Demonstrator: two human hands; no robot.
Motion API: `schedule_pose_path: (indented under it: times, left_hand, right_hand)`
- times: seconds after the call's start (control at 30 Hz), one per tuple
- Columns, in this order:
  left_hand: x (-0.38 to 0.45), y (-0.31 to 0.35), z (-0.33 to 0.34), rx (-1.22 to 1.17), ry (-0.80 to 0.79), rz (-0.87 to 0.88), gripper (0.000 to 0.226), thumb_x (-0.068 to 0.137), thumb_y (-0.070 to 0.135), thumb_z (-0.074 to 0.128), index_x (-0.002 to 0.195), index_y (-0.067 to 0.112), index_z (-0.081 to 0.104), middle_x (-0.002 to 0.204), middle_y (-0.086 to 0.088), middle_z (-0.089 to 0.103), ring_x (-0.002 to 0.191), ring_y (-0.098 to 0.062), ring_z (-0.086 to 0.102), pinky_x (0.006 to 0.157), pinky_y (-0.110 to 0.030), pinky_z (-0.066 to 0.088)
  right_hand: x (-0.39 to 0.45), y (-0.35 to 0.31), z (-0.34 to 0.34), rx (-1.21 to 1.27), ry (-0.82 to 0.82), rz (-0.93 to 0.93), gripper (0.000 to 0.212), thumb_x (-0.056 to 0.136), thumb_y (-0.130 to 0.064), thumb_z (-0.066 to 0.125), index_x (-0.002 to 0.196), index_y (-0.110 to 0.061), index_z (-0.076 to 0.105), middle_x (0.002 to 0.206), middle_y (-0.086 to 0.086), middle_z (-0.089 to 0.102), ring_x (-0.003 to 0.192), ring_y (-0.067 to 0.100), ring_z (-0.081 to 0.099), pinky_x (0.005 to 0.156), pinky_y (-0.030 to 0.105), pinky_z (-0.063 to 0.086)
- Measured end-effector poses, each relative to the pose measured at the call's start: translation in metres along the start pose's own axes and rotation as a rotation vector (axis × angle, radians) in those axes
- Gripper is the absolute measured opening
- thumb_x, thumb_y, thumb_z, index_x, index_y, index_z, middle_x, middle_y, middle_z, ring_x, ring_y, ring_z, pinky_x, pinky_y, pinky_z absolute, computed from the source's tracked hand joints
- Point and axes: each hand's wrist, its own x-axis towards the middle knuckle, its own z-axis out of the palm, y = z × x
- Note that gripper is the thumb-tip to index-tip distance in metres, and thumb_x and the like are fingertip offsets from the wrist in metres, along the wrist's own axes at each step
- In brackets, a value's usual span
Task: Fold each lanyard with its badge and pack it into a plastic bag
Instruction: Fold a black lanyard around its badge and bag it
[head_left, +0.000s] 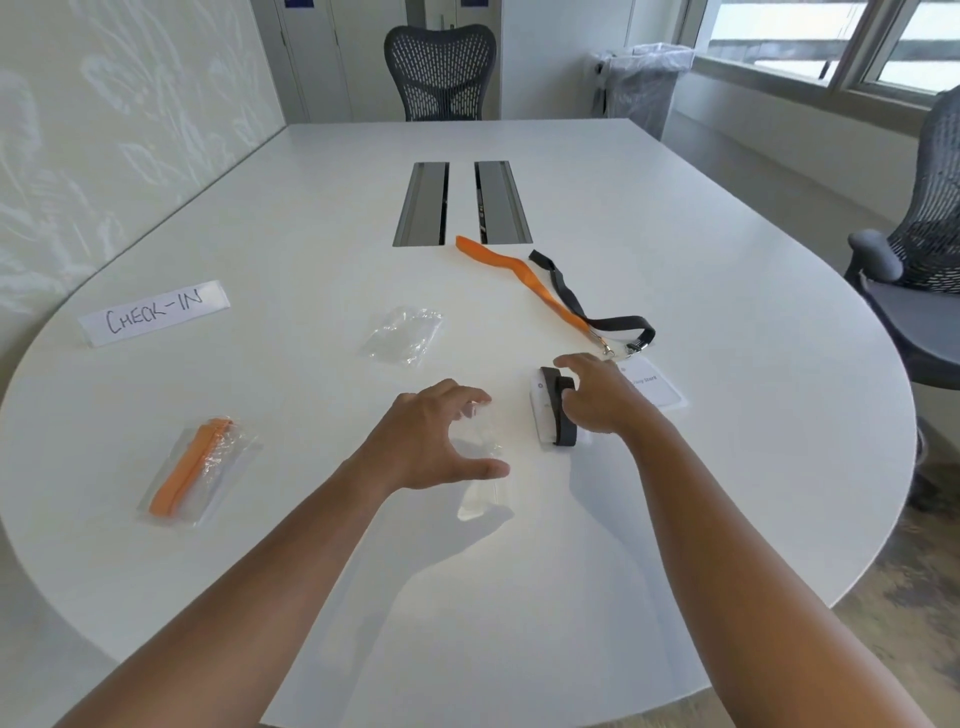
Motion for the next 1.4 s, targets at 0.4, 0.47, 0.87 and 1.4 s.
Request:
schedule_pose_path:
  times: [0.4,0.47,0.87,1.4]
  left_hand:
    - [-0.002,-0.006,0.011,-0.015,-0.056,-0.061,0.085,0.063,0.077,0.076,0.135,0.042,0.05,0.114,0.023,0.052,0.101,0.003,0.056,0.098,-0.028,0.044]
    - [-0.002,-0.008,0.012,-0.016,-0.063,-0.071,0.085,0.063,0.078,0.076,0.135,0.042,0.05,0.114,0.023,0.052,0.101,0.003,0.056,0.097,-0.027,0.044]
    - [0.0,-0.016,0.023,-0.017,-0.031,-0.101,0.087,0.062,0.078,0.075,0.136,0.041,0.049,0.114,0.021,0.049,0.107,0.0,0.051,0.101,-0.036,0.045]
    - [-0.004,-0.021,0.031,-0.012,0.127,-0.158,0.095,0.061,0.084,0.069,0.139,0.035,0.049,0.116,0.018,0.048,0.108,-0.005,0.054,0.099,-0.034,0.04]
  right_hand:
    - [0.025,0.019,0.002,-0.106,-0.14,-0.022,0.067,0.091,-0.03,0.068,0.151,-0.027,0.038,0.158,-0.007,0.034,0.145,0.019,0.032,0.114,0.038,0.031]
    - [0.027,0.015,0.001,-0.098,-0.143,-0.021,0.073,0.087,-0.034,0.072,0.15,-0.027,0.037,0.156,-0.005,0.037,0.142,0.021,0.034,0.113,0.04,0.034]
    - [0.02,0.007,0.01,0.296,-0.099,0.115,0.05,0.071,-0.031,0.087,0.113,-0.019,0.062,0.104,-0.004,0.06,0.085,0.009,0.054,0.066,0.025,0.044]
    - [0.016,0.001,0.006,0.891,0.076,0.239,0.038,0.08,-0.013,0.082,0.115,-0.015,0.067,0.105,0.008,0.067,0.097,0.023,0.069,0.086,0.037,0.061]
